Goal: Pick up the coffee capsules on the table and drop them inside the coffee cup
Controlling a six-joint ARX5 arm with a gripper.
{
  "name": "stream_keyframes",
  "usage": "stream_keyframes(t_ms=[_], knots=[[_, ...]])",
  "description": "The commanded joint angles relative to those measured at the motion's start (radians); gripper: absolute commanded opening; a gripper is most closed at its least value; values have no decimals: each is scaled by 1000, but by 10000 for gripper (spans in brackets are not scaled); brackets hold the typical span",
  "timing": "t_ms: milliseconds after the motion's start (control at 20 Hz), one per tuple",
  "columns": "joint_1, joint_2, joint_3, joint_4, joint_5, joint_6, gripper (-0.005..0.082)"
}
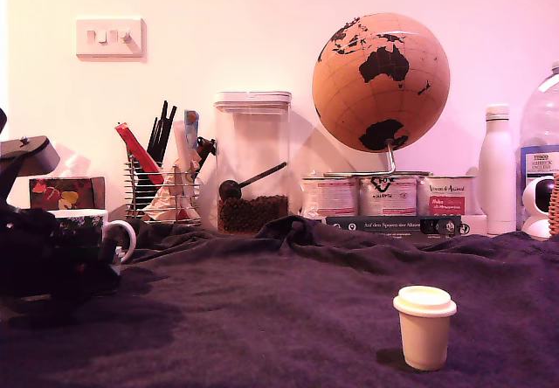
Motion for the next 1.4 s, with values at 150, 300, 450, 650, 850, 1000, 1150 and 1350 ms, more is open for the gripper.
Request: stream_keyframes(t_ms=[150,300,450,650,850,1000,1150,1350], knots=[[1,-25,6,0,73,16,122],[1,-67,6,-32,111,16,122],[1,-130,6,-51,122,16,122],[1,-251,6,-122,129,16,122],[2,-381,6,-222,117,24,122],[2,-471,6,-310,63,48,122],[6,-537,6,-399,-1,76,122],[54,-577,6,-472,-37,94,122]])
